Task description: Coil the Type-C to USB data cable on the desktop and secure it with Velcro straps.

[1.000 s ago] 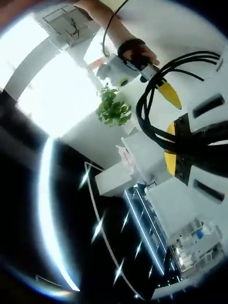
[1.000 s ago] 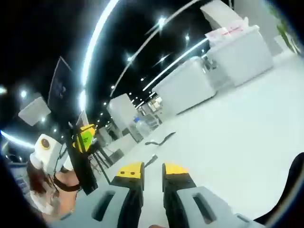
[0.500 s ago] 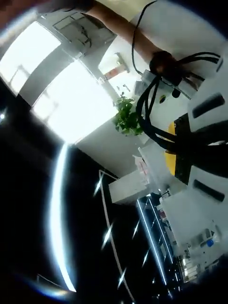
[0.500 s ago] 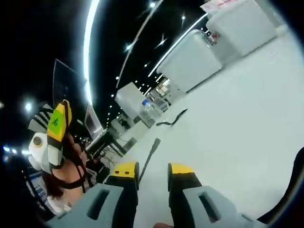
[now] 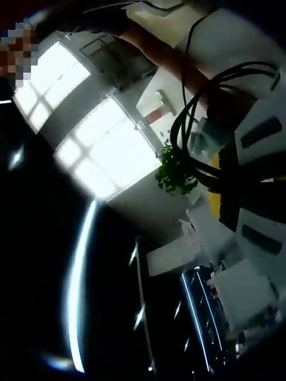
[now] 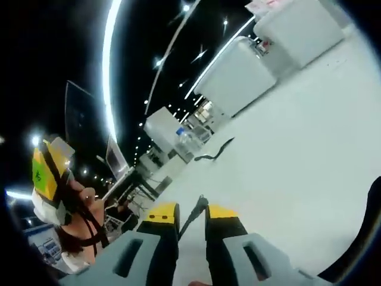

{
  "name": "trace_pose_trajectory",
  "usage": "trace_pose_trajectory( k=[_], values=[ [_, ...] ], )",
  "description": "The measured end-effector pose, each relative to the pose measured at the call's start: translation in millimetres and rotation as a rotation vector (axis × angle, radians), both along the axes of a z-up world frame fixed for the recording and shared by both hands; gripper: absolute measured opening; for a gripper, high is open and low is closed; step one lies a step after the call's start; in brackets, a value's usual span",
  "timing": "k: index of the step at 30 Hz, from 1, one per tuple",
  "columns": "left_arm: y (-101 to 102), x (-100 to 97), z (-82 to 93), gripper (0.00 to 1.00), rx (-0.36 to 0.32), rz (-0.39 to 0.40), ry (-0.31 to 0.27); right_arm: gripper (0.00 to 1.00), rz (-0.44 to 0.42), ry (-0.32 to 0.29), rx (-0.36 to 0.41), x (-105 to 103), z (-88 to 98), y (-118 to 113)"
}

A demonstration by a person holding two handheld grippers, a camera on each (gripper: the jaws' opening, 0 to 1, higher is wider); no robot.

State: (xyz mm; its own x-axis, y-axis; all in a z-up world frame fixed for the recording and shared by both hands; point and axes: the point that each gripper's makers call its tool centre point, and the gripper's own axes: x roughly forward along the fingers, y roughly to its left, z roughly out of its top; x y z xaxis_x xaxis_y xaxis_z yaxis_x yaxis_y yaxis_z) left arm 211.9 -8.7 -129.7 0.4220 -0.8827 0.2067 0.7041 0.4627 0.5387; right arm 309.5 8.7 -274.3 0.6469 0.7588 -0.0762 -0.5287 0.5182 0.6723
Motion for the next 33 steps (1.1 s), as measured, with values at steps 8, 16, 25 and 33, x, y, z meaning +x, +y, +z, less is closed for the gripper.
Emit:
trace_pose_trajectory(
  k=[8, 16, 25, 33],
  values=[
    [4, 21.9, -17.3, 0.04, 0.031, 0.064, 0.059, 0.05, -0.044, -0.097, 0.002, 5, 15.2, -15],
    [8, 48.6, -40.6, 0.04, 0.044, 0.147, 0.156, 0.04, -0.136, -0.222, 0.071, 7, 55.4, -45],
    [4, 53.2, -52.2, 0.04, 0.065, 0.169, 0.172, 0.04, -0.116, -0.359, 0.154, -12, 99.2, -50],
    [1, 56.3, -60.0, 0.04, 0.076, 0.198, 0.171, 0.04, -0.081, -0.438, 0.175, -27, 116.4, -45]
  ],
)
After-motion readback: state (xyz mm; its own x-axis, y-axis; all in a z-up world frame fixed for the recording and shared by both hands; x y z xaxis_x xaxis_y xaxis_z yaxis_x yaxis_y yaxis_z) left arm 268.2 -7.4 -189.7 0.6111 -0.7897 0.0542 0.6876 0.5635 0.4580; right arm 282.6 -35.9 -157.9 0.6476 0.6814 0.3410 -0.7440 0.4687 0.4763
